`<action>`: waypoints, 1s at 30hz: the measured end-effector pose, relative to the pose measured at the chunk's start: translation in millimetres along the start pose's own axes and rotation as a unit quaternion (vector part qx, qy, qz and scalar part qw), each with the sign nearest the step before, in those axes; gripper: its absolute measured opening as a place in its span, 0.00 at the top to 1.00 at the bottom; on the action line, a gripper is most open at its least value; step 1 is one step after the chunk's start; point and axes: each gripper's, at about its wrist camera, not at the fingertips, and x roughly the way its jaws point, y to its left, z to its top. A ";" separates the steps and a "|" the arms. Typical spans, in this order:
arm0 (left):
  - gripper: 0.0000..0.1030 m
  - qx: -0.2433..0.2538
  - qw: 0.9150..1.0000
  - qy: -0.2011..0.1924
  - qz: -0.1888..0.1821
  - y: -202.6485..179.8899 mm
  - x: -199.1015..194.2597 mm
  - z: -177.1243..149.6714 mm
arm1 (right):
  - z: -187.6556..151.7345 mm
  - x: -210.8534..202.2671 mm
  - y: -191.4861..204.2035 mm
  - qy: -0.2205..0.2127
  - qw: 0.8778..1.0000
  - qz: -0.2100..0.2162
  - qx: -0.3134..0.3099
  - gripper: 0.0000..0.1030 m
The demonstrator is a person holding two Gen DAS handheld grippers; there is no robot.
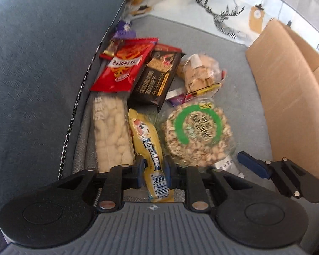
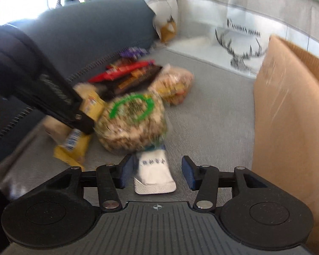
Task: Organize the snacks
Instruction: 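Grasp the yellow bar with the left tool while the right tool grasps the purple stick pack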
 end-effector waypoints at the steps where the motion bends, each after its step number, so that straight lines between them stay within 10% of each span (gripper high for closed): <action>1: 0.72 0.001 1.000 0.008 0.005 0.4 3.3 0.4 | 0.5 0.9 -1.9 -0.002 1.000 0.004 0.007 0.52; 7: 0.68 0.023 0.999 0.013 0.037 -7.6 14.1 -0.5 | -0.9 -4.7 -4.5 -0.002 1.000 0.017 0.001 0.70; 11: 0.83 0.019 0.999 0.007 0.036 -6.2 9.1 -3.7 | -2.7 -23.7 -8.9 0.010 1.000 0.014 0.011 0.71; 20: 0.84 0.026 0.999 -0.007 -0.045 -4.2 -14.0 -13.5 | -33.0 -73.8 -3.7 0.049 0.998 -0.012 0.026 0.71; 30: 0.84 0.073 0.995 0.058 -0.047 -23.0 -14.3 -28.9 | -38.6 -75.5 1.6 0.034 0.999 0.006 0.029 0.49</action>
